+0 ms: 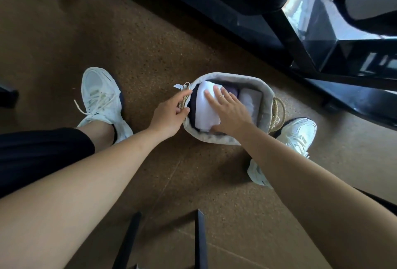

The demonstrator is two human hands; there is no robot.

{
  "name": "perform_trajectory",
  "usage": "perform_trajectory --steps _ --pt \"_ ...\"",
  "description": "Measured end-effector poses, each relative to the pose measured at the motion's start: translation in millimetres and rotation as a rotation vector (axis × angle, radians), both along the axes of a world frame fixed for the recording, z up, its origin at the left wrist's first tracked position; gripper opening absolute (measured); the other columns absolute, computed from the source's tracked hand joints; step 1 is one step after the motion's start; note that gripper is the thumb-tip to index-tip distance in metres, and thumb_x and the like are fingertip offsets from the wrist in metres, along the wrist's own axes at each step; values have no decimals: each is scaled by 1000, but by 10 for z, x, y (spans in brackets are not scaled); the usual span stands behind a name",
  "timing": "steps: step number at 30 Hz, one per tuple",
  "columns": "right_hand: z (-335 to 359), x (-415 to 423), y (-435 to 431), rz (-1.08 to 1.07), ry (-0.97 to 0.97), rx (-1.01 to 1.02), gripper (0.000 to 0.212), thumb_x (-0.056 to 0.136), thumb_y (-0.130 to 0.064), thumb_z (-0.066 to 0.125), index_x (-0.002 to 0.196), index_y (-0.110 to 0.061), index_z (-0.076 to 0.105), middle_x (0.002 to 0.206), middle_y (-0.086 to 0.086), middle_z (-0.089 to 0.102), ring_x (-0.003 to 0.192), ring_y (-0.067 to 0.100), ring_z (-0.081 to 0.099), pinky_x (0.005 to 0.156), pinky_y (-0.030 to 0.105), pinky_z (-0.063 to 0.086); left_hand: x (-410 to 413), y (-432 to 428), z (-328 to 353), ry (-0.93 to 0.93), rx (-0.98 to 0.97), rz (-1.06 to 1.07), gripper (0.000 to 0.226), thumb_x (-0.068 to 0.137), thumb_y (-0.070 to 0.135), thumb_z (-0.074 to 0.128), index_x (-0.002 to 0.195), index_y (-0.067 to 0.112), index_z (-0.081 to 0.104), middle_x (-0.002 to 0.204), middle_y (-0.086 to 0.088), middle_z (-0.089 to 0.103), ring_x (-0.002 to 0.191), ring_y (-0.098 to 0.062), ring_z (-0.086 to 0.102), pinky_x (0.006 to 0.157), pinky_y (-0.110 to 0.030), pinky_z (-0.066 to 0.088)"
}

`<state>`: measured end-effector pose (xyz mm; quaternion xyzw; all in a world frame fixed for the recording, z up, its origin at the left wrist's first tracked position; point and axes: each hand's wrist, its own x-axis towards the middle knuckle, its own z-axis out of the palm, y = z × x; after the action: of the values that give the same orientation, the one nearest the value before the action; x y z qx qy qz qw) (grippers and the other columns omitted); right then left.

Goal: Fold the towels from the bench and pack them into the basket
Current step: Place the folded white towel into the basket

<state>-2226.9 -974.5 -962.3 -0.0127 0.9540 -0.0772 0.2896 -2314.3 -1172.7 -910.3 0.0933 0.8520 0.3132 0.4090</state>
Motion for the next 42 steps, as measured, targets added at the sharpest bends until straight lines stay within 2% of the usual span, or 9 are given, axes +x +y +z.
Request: perform_trajectory --steps 7,16,19,23,27,30,35,38,42 --pt "-135 -70 -30 -48 42 36 109 79 -38 82 161 -23 11 166 16 21 153 36 23 125 46 22 -54 27 -67 -28 0 -33 59 103 19 57 154 39 36 152 -4 51 125 -24 62 102 -44 54" --pt "296 -28 77 -70 -82 -137 122 69 -72 76 161 -28 9 169 7 13 152 31 27 119 50 30 -32 -72 135 -74 -119 -131 68 98 21 64 157 35 32 158 2 45 136 -25 54 108 -49 51" --pt "692 -43 124 -251 -96 -169 99 79 -64 73 158 -30 25 163 4 31 143 29 40 112 46 40 -43 -107 343 -96 -105 -88 56 100 22 63 152 30 43 150 1 54 131 -22 58 103 -39 51" --pt "1323 146 114 -393 -103 -203 42 101 -33 58 141 -23 55 122 8 68 106 26 65 87 33 54 -20 -100 778 -107 -31 -61 33 100 20 60 132 27 63 132 1 65 122 -17 62 94 -32 52" --pt "2006 509 43 -499 99 -235 22 97 -27 58 115 -30 71 93 -2 71 85 21 68 72 31 51 70 -74 1384 -46 84 -50 26 100 20 61 124 27 69 125 5 68 116 -14 62 90 -29 50" --pt "2592 615 167 -554 407 -256 7 92 -25 68 93 -24 75 83 -4 72 75 18 66 69 34 54 81 111 1895 45 208 -34 23 98 18 65 119 25 71 116 7 72 108 -10 65 91 -27 51" --pt "3491 757 509 -727 922 -202 9 82 -14 81 85 -16 73 76 -6 65 66 14 59 62 30 52 35 628 2641 172 414 -74 22 95 16 70 102 36 71 101 7 76 99 -12 70 93 -32 55" --pt "3886 789 772 -802 1112 -161 11 83 -13 81 89 -11 71 82 -3 62 69 17 58 64 31 52 -23 1030 3021 286 458 -111 17 94 16 72 109 23 75 98 8 75 91 -9 69 92 -29 55" --pt "4196 688 1252 -955 1216 -133 29 83 -17 81 106 -9 65 102 1 56 83 20 60 71 40 57 -86 1620 3377 424 494 -187 36 89 23 77 124 22 68 107 7 70 96 -16 68 93 -41 57"
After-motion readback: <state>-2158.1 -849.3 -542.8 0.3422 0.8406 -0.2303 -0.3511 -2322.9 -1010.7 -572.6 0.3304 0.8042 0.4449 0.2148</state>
